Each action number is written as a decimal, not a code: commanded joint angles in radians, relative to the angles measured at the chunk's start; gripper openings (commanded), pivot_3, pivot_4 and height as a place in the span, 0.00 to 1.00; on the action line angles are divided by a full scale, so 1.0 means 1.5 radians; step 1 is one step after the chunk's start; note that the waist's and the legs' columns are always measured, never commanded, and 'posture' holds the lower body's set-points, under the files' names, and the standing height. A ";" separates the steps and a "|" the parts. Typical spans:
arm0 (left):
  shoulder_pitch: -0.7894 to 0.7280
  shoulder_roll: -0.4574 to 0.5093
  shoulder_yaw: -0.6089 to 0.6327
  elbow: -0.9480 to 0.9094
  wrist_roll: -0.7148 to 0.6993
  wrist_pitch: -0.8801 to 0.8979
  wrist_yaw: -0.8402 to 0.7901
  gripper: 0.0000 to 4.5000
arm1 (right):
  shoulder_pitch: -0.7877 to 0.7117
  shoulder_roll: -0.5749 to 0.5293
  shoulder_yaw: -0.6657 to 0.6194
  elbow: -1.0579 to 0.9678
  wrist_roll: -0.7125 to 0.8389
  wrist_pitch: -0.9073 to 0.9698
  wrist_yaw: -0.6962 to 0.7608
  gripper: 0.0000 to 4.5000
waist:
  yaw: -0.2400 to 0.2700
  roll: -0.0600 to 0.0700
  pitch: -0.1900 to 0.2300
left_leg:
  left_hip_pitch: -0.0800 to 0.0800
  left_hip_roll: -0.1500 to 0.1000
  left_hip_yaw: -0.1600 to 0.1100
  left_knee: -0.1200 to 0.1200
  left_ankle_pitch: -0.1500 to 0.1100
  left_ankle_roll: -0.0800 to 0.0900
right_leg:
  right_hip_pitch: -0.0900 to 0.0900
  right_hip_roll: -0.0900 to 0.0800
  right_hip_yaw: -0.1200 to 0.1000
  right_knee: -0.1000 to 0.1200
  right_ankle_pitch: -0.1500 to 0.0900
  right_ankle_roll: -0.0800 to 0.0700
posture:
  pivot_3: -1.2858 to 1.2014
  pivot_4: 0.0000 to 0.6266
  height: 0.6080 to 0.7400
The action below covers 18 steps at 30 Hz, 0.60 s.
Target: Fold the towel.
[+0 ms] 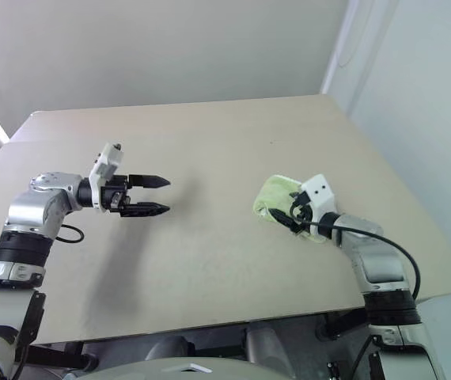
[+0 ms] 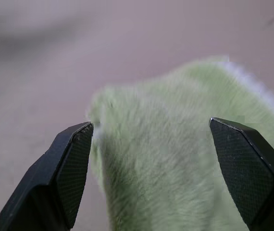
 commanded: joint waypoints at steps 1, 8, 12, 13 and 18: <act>0.008 0.007 -0.002 -0.017 0.008 -0.019 -0.005 1.00 | -0.042 -0.009 -0.059 -0.039 0.052 0.033 -0.006 0.90 | 0.000 0.000 0.000 | 0.000 0.000 0.000 0.000 0.000 0.000 | 0.000 0.000 0.000 0.000 0.000 0.000 | 0.52 0.00 0.79; 0.024 -0.001 -0.003 -0.039 0.011 -0.013 0.010 1.00 | -0.078 0.010 -0.030 0.076 0.005 -0.014 -0.042 0.90 | 0.002 0.000 0.000 | 0.000 0.000 0.000 0.000 0.000 0.000 | 0.000 0.000 0.000 0.000 0.000 0.000 | 0.52 0.00 0.79; 0.017 0.002 -0.004 -0.058 0.009 0.003 0.020 1.00 | -0.072 0.026 0.046 0.156 -0.074 -0.088 -0.050 0.90 | 0.001 0.000 0.000 | 0.000 0.000 0.000 0.000 0.000 0.000 | 0.000 0.000 0.000 0.000 0.000 0.000 | 0.52 0.00 0.79; 0.016 0.003 -0.004 -0.063 0.006 0.009 0.023 1.00 | -0.071 0.029 0.061 0.173 -0.090 -0.103 -0.052 0.90 | 0.000 0.000 0.000 | -0.001 0.000 0.000 0.000 0.000 0.000 | -0.001 0.000 0.000 0.000 0.000 0.000 | 0.52 0.00 0.79; 0.014 0.010 0.007 -0.101 -0.004 0.040 0.044 1.00 | -0.092 0.043 0.086 0.248 -0.146 -0.153 -0.086 0.90 | -0.001 0.000 0.000 | 0.000 0.000 0.000 0.000 0.000 0.000 | 0.000 0.000 0.000 0.000 0.000 0.000 | 0.52 0.00 0.79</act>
